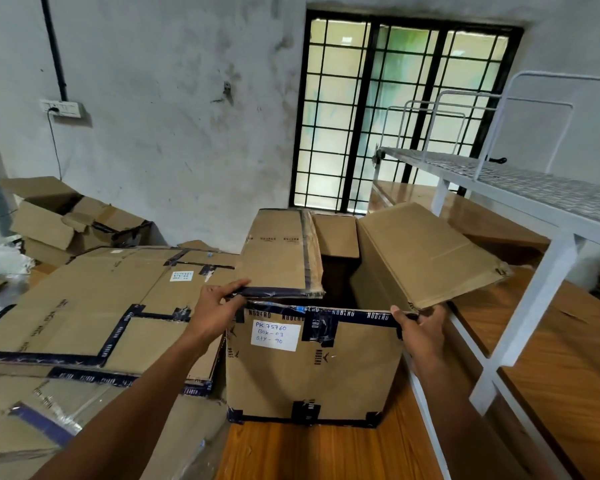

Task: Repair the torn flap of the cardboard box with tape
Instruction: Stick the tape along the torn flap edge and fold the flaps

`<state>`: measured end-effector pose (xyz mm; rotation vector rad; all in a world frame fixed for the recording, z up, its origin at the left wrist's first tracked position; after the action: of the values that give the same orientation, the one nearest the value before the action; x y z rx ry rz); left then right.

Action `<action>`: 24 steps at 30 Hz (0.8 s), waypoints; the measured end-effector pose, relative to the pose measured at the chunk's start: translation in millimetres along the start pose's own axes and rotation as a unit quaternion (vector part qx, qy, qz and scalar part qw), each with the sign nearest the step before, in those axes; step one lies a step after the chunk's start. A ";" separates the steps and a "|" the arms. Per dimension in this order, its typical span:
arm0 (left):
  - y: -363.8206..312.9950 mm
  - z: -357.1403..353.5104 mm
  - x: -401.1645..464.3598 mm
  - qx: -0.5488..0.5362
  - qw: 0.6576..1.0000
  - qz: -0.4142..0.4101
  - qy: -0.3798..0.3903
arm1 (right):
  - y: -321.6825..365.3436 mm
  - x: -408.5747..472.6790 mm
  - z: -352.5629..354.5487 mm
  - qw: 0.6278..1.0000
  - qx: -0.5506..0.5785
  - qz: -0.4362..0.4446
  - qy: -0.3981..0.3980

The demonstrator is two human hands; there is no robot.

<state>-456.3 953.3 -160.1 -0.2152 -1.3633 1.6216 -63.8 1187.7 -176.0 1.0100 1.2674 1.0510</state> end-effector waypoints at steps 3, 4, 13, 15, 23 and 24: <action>22.9 -0.2 5.1 0.023 0.999 0.011 0.023 | 0.5 -0.6 0.3 1.000 0.000 0.006 -0.002; 18.1 1.1 4.0 0.033 0.999 0.003 0.009 | 1.2 -2.3 0.1 1.000 0.000 0.007 -0.003; -1.0 -3.4 -8.0 0.036 0.997 -0.018 -0.069 | 8.3 -12.3 0.0 0.997 -0.065 0.045 -0.027; 0.2 -3.6 -8.5 0.042 0.996 -0.023 -0.069 | 7.8 -10.8 -0.4 0.993 -0.098 0.055 -0.037; 6.4 -3.0 -7.8 0.061 0.995 -0.033 -0.075 | 16.3 -13.7 -1.2 0.945 -0.275 0.165 -0.067; 7.3 -2.5 -7.6 0.064 0.994 -0.034 -0.077 | 16.6 -15.1 -0.6 0.941 -0.283 0.172 -0.072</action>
<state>-454.7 950.0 -170.3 0.0334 -1.3611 1.6880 -65.3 1176.8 -156.4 0.8483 0.6129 1.4739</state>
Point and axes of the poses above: each hand's wrist, its own x-axis towards the middle knuckle, its own z-axis out of the back of the hand, y = z × x, the point moved 8 cm from there along x, towards the middle knuckle, and after that the axes turned 15 degrees about -z, right-handed, at the moved point
